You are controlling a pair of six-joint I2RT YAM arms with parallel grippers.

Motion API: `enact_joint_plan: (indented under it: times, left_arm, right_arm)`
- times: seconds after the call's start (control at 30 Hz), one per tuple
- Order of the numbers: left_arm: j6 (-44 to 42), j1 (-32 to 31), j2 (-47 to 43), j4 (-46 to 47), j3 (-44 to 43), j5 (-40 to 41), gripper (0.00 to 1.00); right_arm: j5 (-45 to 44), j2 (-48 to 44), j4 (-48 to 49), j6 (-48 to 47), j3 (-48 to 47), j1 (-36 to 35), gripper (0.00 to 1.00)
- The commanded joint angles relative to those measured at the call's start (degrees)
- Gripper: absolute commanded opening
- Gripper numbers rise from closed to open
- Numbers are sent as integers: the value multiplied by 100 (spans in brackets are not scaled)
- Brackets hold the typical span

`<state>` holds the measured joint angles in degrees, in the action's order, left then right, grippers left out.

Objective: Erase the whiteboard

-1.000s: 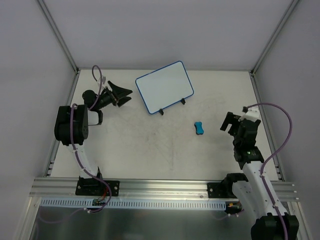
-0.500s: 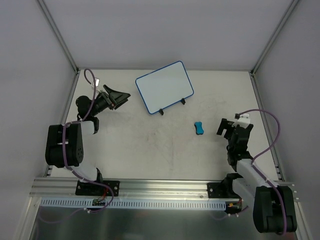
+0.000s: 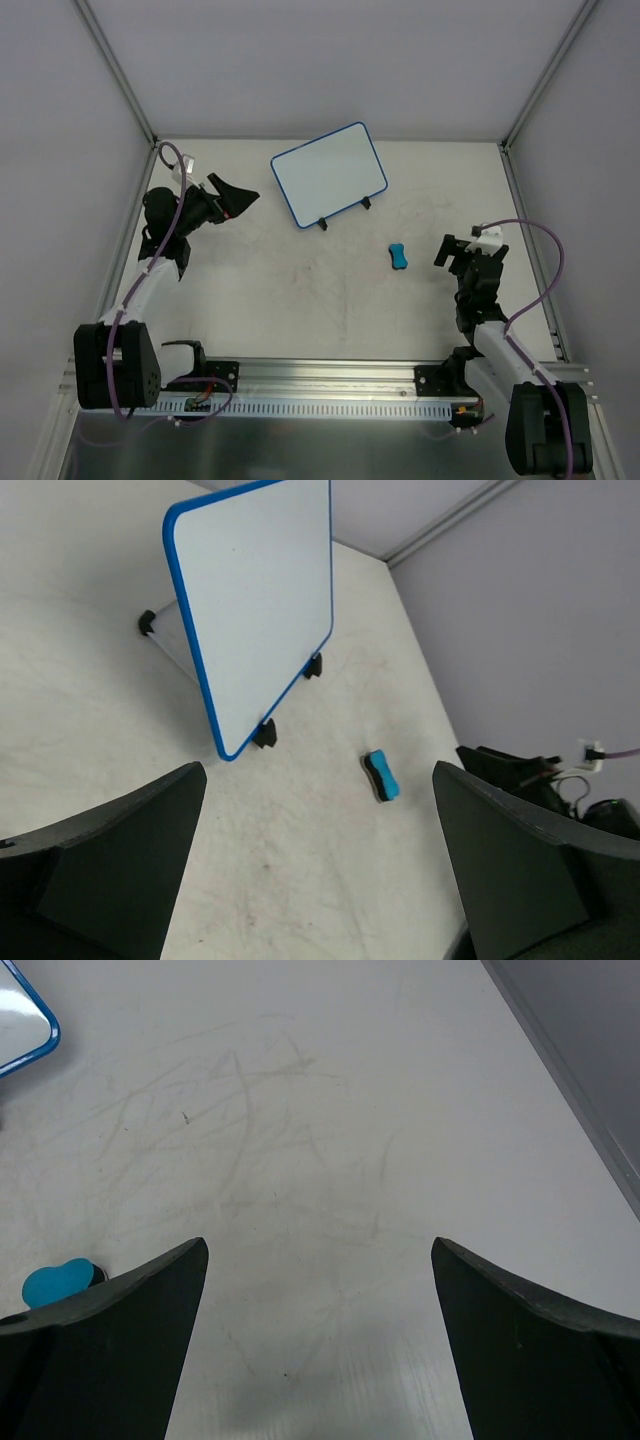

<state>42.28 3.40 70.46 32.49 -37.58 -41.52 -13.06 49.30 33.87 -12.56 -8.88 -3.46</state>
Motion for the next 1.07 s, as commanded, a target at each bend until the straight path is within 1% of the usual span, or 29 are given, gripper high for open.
enact_joint_plan:
  times: [0.0,0.03,0.13,0.27,0.3,0.5,0.63,0.9,1.03]
  left_arm:
    - [-1151,-138,-776,-1534,-22,1039,99]
    - [-1187,-138,-927,-1631,49,1267,99]
    - [-1354,-147,-1498,-1939,356,1619,99]
    - [-1407,-155,-2349,-2089,962,1787,99]
    - [-1416,-138,-2491,-2089,1251,1840,99]
    - [-1565,-146,-3336,-2124,1877,1972,99]
    - [-1574,-147,-3512,-2124,1983,1981,99]
    - [-1644,-146,-3197,-2124,1913,1814,99]
    - [-1653,-146,-3257,-2115,1921,1805,99]
  right_arm:
    - [14,-69,322,-45,-166,30,99]
    - [-3,-96,322,-28,-166,30,99]
    - [14,-166,313,-1,-114,39,99]
    - [5,-263,305,34,1,30,99]
    - [14,-272,305,43,18,39,99]
    - [93,-368,278,78,71,30,99]
    - [93,-342,278,96,62,30,99]
    - [49,-245,278,139,36,30,99]
    - [23,-263,278,131,36,30,99]
